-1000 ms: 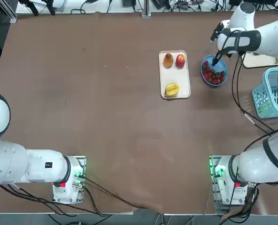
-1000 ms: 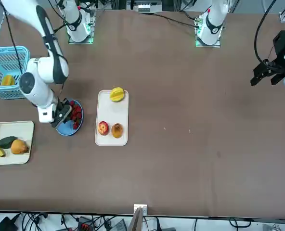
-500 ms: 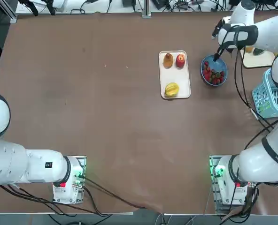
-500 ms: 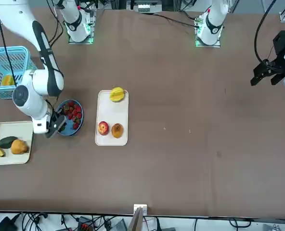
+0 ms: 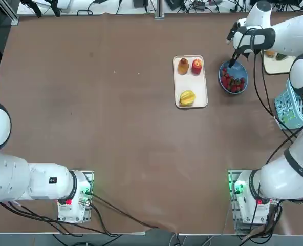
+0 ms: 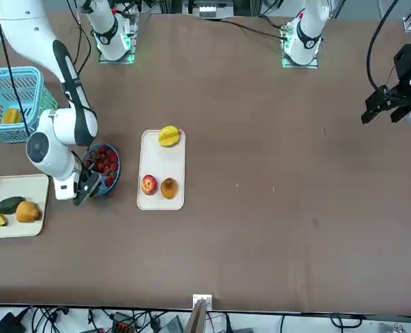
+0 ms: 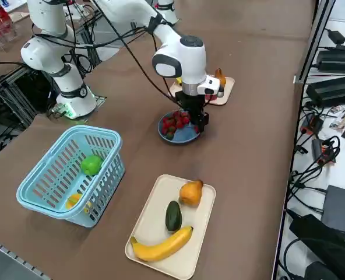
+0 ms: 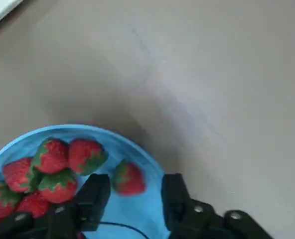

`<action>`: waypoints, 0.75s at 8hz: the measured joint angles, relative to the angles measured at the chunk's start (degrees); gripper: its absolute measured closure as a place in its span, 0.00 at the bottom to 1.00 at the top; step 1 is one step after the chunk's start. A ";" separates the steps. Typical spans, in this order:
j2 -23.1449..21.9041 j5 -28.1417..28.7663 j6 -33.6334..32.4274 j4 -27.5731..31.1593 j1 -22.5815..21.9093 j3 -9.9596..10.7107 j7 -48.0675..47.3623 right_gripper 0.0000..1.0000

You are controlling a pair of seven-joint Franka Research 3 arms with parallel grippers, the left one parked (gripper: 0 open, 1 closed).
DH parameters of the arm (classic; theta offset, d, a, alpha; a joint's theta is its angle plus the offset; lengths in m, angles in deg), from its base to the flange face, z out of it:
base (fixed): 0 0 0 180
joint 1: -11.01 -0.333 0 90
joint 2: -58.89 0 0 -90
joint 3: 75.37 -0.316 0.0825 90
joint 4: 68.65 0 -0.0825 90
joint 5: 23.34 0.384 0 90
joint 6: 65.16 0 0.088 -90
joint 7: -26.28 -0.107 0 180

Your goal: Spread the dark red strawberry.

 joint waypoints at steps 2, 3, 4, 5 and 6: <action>-0.09 0.00 -2.90 -0.43 -0.12 0.00 0.00 0.05; -0.33 0.00 -3.44 -0.73 -0.12 0.00 0.00 0.02; -1.19 0.03 -4.97 -1.00 -0.12 0.00 0.00 0.02; -2.72 0.06 -7.35 -0.94 -0.11 0.00 0.00 0.03; -4.81 0.11 -8.92 0.22 -0.09 0.03 0.00 0.03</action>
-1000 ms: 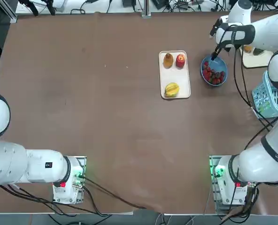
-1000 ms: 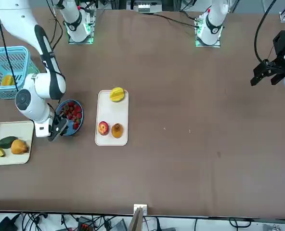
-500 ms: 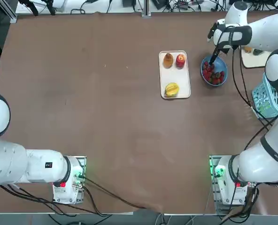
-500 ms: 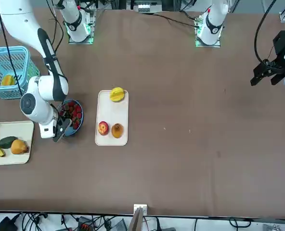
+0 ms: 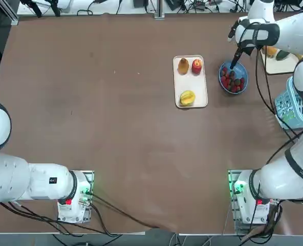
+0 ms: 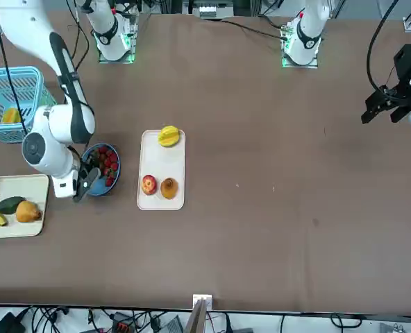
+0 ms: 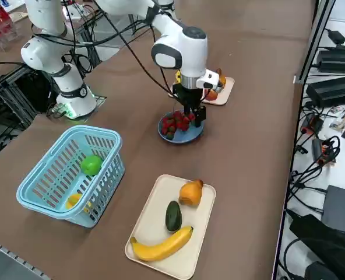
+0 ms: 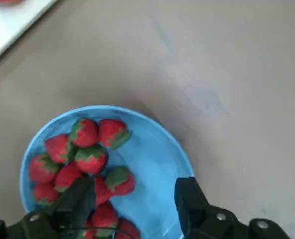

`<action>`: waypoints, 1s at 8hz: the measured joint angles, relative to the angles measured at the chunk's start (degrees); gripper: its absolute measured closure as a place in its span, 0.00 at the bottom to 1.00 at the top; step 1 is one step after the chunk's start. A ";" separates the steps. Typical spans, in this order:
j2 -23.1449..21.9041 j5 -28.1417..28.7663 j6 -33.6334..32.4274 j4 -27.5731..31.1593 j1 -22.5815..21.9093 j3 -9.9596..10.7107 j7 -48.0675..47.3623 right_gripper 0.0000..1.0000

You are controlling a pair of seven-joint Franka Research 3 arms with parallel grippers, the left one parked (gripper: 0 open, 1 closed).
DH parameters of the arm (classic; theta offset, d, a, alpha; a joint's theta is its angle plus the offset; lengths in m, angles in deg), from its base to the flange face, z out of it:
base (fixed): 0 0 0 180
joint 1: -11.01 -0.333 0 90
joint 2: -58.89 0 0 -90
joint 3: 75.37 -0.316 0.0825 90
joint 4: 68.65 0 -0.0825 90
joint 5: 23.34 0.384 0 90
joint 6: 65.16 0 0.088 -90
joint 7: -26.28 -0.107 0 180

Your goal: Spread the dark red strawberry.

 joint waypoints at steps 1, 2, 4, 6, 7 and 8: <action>-2.58 0.02 -0.55 2.77 0.01 0.02 0.00 0.04; -5.01 0.03 -0.61 6.19 0.02 0.08 0.00 0.04; -8.23 0.03 1.55 12.63 0.16 0.29 0.01 0.07; -9.59 0.02 5.45 17.71 0.24 0.48 0.70 0.10; -9.85 0.02 6.29 18.91 0.31 0.54 1.07 0.12; -10.00 0.02 7.42 19.66 0.51 0.57 1.37 0.12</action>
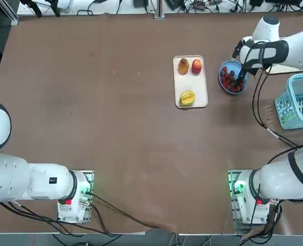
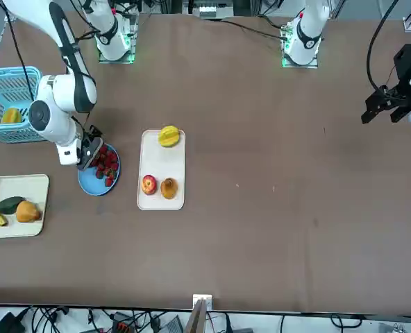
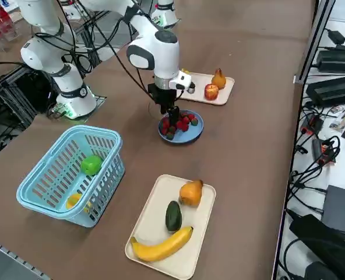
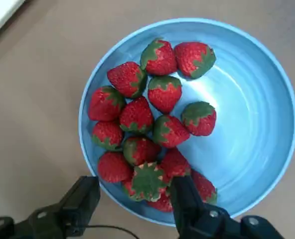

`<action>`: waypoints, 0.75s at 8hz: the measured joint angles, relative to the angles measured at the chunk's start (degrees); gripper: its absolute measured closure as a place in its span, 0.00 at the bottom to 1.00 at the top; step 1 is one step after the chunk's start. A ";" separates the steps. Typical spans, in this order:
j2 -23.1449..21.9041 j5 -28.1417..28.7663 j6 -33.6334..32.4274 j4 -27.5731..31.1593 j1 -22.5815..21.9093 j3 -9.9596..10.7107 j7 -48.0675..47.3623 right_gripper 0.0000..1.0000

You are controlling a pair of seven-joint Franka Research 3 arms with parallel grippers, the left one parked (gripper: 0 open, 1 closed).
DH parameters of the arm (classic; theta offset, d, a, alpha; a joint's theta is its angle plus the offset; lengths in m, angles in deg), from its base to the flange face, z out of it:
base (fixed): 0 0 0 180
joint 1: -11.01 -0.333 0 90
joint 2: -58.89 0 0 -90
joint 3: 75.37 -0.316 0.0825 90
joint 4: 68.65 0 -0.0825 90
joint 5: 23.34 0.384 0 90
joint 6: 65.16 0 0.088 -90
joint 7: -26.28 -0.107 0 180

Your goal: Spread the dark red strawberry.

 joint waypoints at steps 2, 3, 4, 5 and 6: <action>-0.10 0.00 2.25 1.30 0.19 0.04 0.25 0.15; -0.10 0.00 2.53 1.51 0.19 0.06 0.33 0.17; -0.10 0.00 2.96 1.58 0.20 0.06 0.37 0.17; -0.09 0.00 3.34 1.65 0.20 0.07 0.40 0.18; -0.06 0.00 3.72 1.82 0.20 0.07 0.42 0.19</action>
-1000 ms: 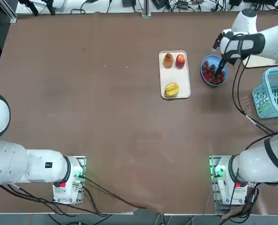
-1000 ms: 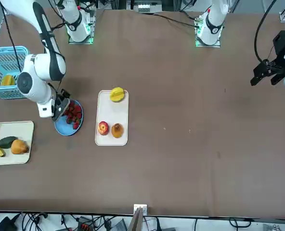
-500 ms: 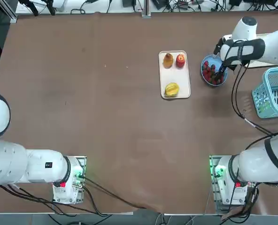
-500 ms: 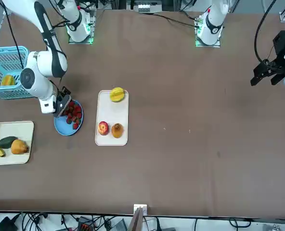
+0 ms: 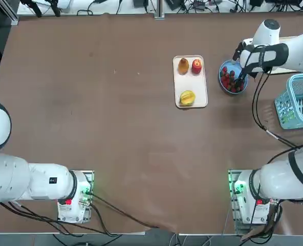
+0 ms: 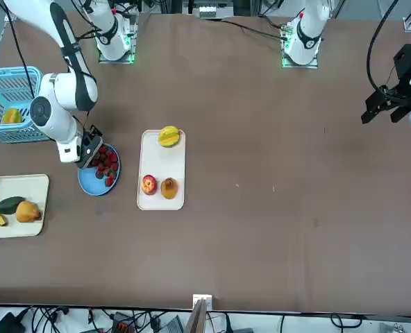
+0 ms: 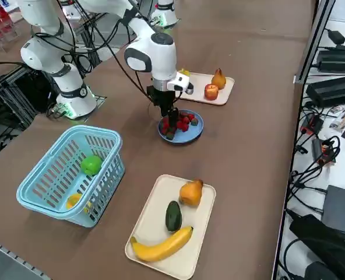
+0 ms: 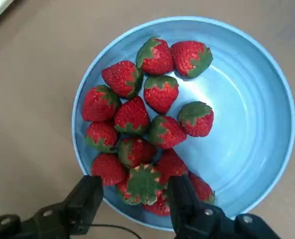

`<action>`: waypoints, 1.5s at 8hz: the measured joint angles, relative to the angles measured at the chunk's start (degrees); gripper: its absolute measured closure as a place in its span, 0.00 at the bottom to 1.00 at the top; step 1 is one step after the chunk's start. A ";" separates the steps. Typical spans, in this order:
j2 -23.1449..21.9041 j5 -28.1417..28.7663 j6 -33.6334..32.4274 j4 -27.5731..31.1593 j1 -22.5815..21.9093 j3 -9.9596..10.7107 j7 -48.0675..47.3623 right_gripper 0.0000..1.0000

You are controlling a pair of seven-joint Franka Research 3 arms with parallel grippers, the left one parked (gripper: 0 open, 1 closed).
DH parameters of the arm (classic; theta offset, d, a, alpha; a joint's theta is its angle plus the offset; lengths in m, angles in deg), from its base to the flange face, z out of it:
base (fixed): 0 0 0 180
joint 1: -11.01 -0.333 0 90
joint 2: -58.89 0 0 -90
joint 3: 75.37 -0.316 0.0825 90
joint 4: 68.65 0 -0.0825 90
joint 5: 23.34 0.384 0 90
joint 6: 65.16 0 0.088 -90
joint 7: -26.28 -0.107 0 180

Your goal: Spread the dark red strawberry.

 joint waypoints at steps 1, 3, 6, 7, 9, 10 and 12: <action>0.06 0.00 0.30 0.17 0.00 0.01 0.01 0.22; 0.41 0.00 0.56 0.24 0.02 0.03 0.03 0.24; 0.82 0.00 0.86 0.26 0.26 0.08 0.05 0.27; 0.82 0.00 0.98 0.26 0.42 0.08 0.07 0.29; 0.77 0.00 1.15 0.25 0.57 0.09 0.11 0.41; 0.50 -0.01 1.39 0.18 0.67 0.12 0.11 0.59; 0.45 -0.01 1.39 0.22 0.73 0.16 0.11 0.63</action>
